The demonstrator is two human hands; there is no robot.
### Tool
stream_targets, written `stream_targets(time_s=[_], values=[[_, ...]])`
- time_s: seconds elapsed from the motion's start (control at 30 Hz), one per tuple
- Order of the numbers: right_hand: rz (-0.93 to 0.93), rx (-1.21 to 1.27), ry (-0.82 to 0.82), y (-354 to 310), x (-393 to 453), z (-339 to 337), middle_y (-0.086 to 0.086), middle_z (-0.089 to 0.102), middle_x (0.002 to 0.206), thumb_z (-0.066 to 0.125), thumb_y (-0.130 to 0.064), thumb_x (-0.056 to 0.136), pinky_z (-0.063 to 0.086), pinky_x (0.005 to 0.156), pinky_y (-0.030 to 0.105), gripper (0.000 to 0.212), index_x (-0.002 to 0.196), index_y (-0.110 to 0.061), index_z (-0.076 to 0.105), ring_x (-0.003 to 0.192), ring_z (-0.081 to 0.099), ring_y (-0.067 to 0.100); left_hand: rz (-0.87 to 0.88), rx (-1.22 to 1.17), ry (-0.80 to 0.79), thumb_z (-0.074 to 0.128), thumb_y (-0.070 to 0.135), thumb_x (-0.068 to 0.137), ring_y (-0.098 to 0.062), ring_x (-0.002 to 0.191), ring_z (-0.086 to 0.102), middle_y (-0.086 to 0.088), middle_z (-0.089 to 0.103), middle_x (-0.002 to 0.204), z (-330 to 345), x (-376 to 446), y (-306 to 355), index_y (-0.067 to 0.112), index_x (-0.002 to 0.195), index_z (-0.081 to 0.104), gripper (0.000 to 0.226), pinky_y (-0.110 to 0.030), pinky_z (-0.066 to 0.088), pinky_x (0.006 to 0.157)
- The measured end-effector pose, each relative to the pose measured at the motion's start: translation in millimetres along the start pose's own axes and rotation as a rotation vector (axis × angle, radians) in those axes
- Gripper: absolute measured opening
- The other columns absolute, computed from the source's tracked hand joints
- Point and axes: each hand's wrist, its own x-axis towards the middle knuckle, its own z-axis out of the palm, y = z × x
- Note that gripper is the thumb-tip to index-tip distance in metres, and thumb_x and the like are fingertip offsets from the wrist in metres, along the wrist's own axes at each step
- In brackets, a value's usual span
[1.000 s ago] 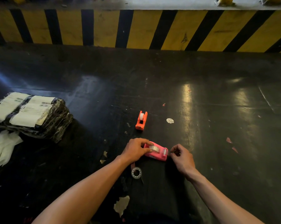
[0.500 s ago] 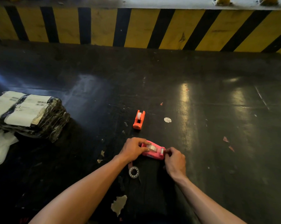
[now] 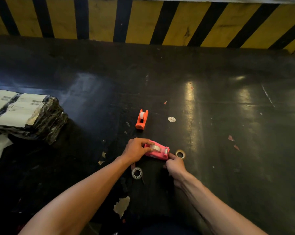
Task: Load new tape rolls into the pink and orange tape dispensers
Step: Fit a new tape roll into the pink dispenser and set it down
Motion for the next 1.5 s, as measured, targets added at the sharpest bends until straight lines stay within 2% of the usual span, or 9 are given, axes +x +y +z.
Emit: stream_targets(time_s=[0.23, 0.3, 0.33, 0.4, 0.53, 0.73, 0.97, 1.17, 1.5], values=[[-0.029, -0.177, -0.035, -16, 14, -26, 0.012, 0.067, 0.089, 0.047, -0.009, 0.090, 0.040, 0.037, 0.021, 0.042, 0.131, -0.007, 0.058, 0.063, 0.067, 0.018, 0.012, -0.085, -0.100, 0.068, 0.017, 0.092, -0.010, 0.128, 0.058, 0.004, 0.063, 0.141, -3, -10, -4, 0.034, 0.137, 0.060, 0.049, -0.036, 0.044, 0.114], [-0.234, -0.303, 0.154, -23, 22, -30, 0.017, 0.066, 0.117, 0.058, -0.017, 0.090, 0.059, 0.072, 0.034, 0.049, 0.138, -0.009, 0.053, 0.097, 0.068, 0.027, 0.000, -0.134, -0.137, 0.059, 0.006, 0.095, -0.011, 0.137, 0.050, -0.001, 0.053, 0.151, -5, -18, -8, 0.030, 0.152, 0.041, 0.064, -0.030, 0.038, 0.116], [-0.353, -0.401, 0.207, -25, 24, -31, 0.017, 0.059, 0.131, 0.062, -0.021, 0.090, 0.053, 0.094, 0.039, 0.053, 0.141, -0.011, 0.050, 0.115, 0.061, 0.030, -0.019, -0.155, -0.124, 0.055, 0.002, 0.095, -0.013, 0.141, 0.046, -0.003, 0.047, 0.156, -6, -21, -11, 0.028, 0.156, 0.034, 0.069, -0.029, 0.036, 0.117], [-0.534, -0.651, 0.159, -28, 24, -27, 0.014, 0.047, 0.142, 0.068, -0.032, 0.088, 0.042, 0.109, 0.042, 0.067, 0.148, -0.017, 0.041, 0.130, 0.047, 0.030, -0.059, -0.110, -0.036, 0.051, 0.005, 0.098, -0.016, 0.148, 0.036, -0.004, 0.036, 0.162, -7, -26, -19, 0.028, 0.159, 0.025, 0.071, -0.033, 0.033, 0.119], [-0.629, -1.052, 0.007, -23, 28, -11, 0.005, 0.037, 0.152, 0.072, -0.037, 0.084, 0.036, 0.112, 0.049, 0.091, 0.156, -0.027, 0.018, 0.139, 0.036, 0.029, -0.141, 0.138, 0.152, 0.050, 0.025, 0.103, -0.019, 0.155, 0.016, -0.002, 0.021, 0.168, -3, -30, -38, 0.023, 0.161, 0.016, 0.067, -0.044, 0.021, 0.125], [-0.766, -1.142, 0.009, -27, 42, -4, 0.007, 0.047, 0.141, 0.064, -0.029, 0.088, 0.040, 0.105, 0.044, 0.081, 0.155, -0.025, 0.018, 0.128, 0.045, 0.028, -0.197, 0.375, 0.118, 0.041, 0.038, 0.105, -0.021, 0.156, -0.006, -0.001, -0.002, 0.171, 3, -24, -56, 0.023, 0.160, 0.006, 0.067, -0.045, 0.001, 0.127], [-0.576, -0.728, 0.353, -68, 85, -21, 0.022, 0.056, 0.121, 0.070, -0.042, 0.083, 0.050, 0.088, 0.047, 0.069, 0.138, -0.011, 0.043, 0.107, 0.056, 0.043, -0.206, 0.471, 0.089, 0.035, 0.050, 0.104, -0.026, 0.155, -0.014, -0.002, -0.013, 0.169, 6, -8, -58, 0.024, 0.160, -0.002, 0.072, -0.049, -0.008, 0.122], [-0.310, -0.437, 0.581, -99, 116, -26, 0.023, 0.050, 0.129, 0.075, -0.036, 0.079, 0.046, 0.096, 0.048, 0.066, 0.129, 0.000, 0.049, 0.119, 0.050, 0.043, -0.219, 0.441, 0.117, 0.037, 0.054, 0.102, -0.026, 0.155, -0.015, -0.003, -0.012, 0.170, 6, 12, -52, 0.024, 0.161, -0.002, 0.077, -0.052, -0.008, 0.122], [-0.260, -0.475, 0.648, -97, 131, -9, 0.022, 0.046, 0.135, 0.077, -0.048, 0.077, 0.043, 0.099, 0.049, 0.087, 0.140, -0.003, 0.038, 0.121, 0.047, 0.040, -0.223, 0.292, 0.175, 0.059, 0.051, 0.094, -0.024, 0.156, -0.010, -0.004, -0.003, 0.171, 0, 32, -39, 0.021, 0.161, 0.000, 0.095, -0.054, -0.006, 0.124]])
